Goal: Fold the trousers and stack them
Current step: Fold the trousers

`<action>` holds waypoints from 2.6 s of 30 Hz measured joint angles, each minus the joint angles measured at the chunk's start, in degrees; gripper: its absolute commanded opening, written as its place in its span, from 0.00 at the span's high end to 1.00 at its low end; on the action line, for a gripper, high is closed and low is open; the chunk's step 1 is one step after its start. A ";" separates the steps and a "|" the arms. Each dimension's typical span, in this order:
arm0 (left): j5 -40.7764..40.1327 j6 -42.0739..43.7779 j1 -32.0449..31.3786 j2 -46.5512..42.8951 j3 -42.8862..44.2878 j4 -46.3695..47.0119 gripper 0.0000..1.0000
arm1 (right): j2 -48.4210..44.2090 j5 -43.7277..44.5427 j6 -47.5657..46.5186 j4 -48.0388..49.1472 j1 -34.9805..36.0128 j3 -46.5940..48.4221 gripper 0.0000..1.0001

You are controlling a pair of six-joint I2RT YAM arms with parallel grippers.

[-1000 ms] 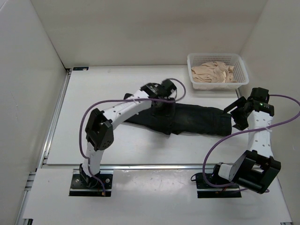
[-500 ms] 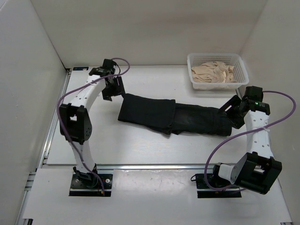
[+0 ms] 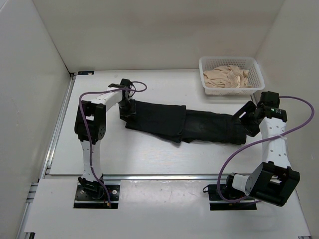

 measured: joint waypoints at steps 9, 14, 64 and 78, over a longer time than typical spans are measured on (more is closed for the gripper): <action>0.52 -0.79 1.97 0.07 0.59 -0.20 0.89 | 0.00 -0.02 -0.02 0.00 0.00 0.00 0.17; -8.11 -1.29 7.08 -2.03 4.31 -5.25 0.89 | -0.02 -0.70 -0.04 -0.02 0.00 0.00 0.17; -15.19 -12.00 -19.82 -12.55 18.29 -13.40 0.59 | 1.22 -2.19 -2.14 1.77 15.69 -0.66 0.52; -8.22 -8.90 8.07 -9.55 -3.93 -1.75 0.43 | 39.91 -15.98 -5.55 12.79 39.85 18.75 0.22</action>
